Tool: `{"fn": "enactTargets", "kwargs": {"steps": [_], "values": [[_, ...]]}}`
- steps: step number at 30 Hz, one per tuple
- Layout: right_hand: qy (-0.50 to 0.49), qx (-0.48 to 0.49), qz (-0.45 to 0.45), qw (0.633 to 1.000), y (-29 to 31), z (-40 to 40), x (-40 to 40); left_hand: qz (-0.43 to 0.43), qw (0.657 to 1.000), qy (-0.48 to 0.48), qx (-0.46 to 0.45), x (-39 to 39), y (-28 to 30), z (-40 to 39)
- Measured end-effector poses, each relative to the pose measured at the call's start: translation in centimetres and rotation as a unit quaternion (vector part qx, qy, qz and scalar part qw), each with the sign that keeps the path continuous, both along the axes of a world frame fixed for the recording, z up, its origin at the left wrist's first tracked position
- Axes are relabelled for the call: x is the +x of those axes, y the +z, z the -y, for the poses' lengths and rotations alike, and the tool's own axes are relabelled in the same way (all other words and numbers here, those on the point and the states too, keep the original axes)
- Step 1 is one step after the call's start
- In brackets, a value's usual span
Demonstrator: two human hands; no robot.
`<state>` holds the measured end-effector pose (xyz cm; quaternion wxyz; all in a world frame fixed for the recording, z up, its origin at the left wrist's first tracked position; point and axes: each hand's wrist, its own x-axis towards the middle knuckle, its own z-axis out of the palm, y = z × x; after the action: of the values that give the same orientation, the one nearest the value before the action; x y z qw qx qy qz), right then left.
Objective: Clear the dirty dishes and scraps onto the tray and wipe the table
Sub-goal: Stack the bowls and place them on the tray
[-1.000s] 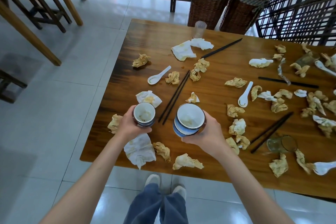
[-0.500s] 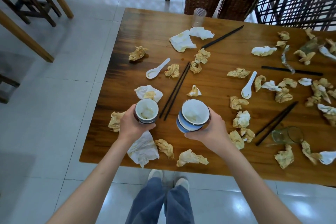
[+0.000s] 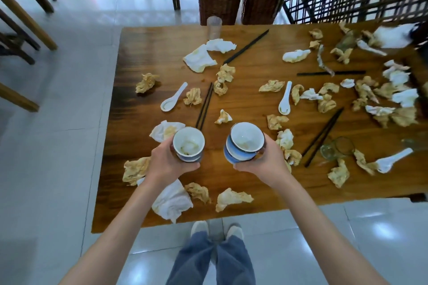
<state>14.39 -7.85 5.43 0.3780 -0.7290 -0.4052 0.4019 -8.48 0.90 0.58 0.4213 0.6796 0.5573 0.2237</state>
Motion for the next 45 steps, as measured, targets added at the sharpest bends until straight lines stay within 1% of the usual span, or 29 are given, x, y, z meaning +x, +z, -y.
{"fn": "enactTargets", "kwargs": {"steps": [6, 9, 11, 17, 22, 27, 30, 33, 37, 40, 45], "values": [[-0.080, 0.012, -0.025, 0.996, 0.3, 1.8, 1.9, 0.001, 0.997, -0.078, 0.004, 3.8, 1.9, -1.0], [-0.118, 0.020, -0.023, 0.993, 0.6, 3.0, 3.7, -0.004, 0.994, -0.109, 0.007, 6.6, 2.5, -1.2], [-0.145, 0.023, -0.018, 0.989, 1.1, 4.0, 5.2, 0.008, 0.990, -0.141, 0.019, 8.7, 2.8, -1.2], [-0.216, 0.029, 0.011, 0.976, 2.3, 7.4, 11.1, -0.005, 0.975, -0.217, 0.047, 16.7, 3.8, -0.4], [-0.261, 0.032, 0.010, 0.965, 3.6, 10.9, 17.3, 0.004, 0.965, -0.263, 0.014, 24.4, 4.7, 1.6], [-0.271, 0.027, 0.013, 0.962, 5.3, 15.0, 24.9, 0.014, 0.960, -0.278, 0.019, 32.1, 5.9, 4.7], [-0.267, 0.030, 0.036, 0.962, 6.2, 17.5, 29.6, 0.026, 0.957, -0.290, 0.005, 36.7, 6.6, 6.5], [-0.253, 0.031, 0.043, 0.966, 6.8, 19.7, 34.4, 0.018, 0.958, -0.283, 0.031, 41.0, 7.6, 8.4], [-0.242, 0.039, 0.062, 0.968, 7.5, 22.0, 40.2, 0.036, 0.959, -0.278, 0.025, 46.9, 8.8, 11.0], [-0.250, 0.047, 0.062, 0.965, 7.5, 23.7, 44.2, 0.054, 0.955, -0.290, 0.019, 51.6, 9.5, 12.8], [-0.266, 0.049, 0.073, 0.960, 7.3, 26.3, 50.7, 0.054, 0.948, -0.310, 0.043, 59.6, 9.8, 15.0]]}}
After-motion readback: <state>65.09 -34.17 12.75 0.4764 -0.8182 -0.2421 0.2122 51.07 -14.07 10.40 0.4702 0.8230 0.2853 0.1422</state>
